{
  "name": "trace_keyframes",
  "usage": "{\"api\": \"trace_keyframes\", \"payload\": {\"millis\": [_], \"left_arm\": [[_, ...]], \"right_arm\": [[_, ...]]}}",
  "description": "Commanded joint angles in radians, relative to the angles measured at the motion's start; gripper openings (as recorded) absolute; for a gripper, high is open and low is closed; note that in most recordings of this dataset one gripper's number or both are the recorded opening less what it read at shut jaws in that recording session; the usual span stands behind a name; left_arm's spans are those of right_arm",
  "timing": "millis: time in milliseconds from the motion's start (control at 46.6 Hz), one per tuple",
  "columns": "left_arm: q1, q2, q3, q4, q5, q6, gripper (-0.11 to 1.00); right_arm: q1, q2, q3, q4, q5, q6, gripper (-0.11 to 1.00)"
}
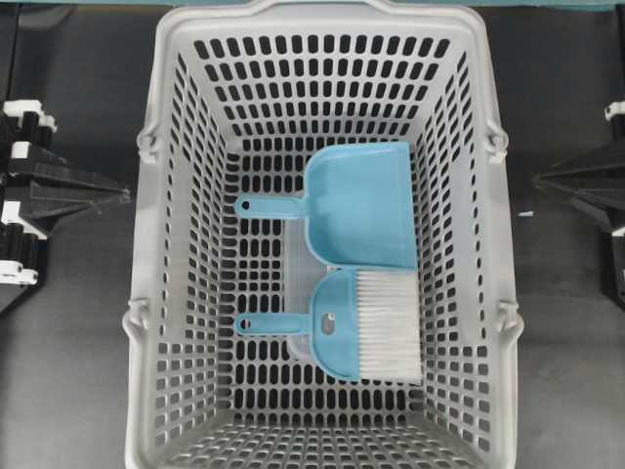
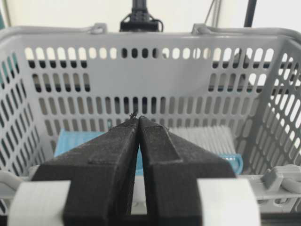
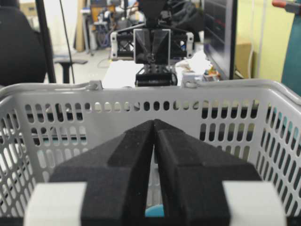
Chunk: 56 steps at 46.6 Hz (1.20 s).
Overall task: Pick up the hand brush from the shopping basket with the left arm.
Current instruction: 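Move the left gripper into the basket toward the blue brush handle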
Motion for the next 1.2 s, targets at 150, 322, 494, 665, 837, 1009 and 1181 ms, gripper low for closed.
{"api": "trace_keyframes", "payload": {"millis": [150, 322, 494, 665, 837, 1009, 1181], "left_arm": [[-0.002, 0.074, -0.204, 0.041, 0.255, -0.032, 0.0], [-0.028, 0.183, -0.374, 0.043, 0.463, -0.031, 0.0], [-0.06, 0.314, -0.541, 0.043, 0.649, -0.025, 0.0], [-0.098, 0.446, -0.692, 0.043, 0.842, -0.035, 0.0], [-0.112, 0.537, -0.77, 0.041, 0.959, -0.04, 0.0], [-0.112, 0.58, -0.813, 0.041, 0.968, -0.067, 0.0], [-0.11, 0.63, -0.854, 0.041, 1.017, -0.13, 0.0]], "right_arm": [[-0.037, 0.015, -0.011, 0.015, 0.009, 0.012, 0.0], [-0.037, 0.014, -0.044, 0.014, 0.107, 0.014, 0.0], [-0.032, 0.014, -0.107, 0.015, 0.275, 0.015, 0.0], [-0.032, 0.014, -0.173, 0.015, 0.443, 0.011, 0.0], [-0.029, 0.014, -0.186, 0.015, 0.515, 0.009, 0.02], [-0.028, 0.015, -0.184, 0.015, 0.517, 0.015, 0.41], [-0.028, 0.023, -0.184, 0.015, 0.523, 0.015, 0.81]]}}
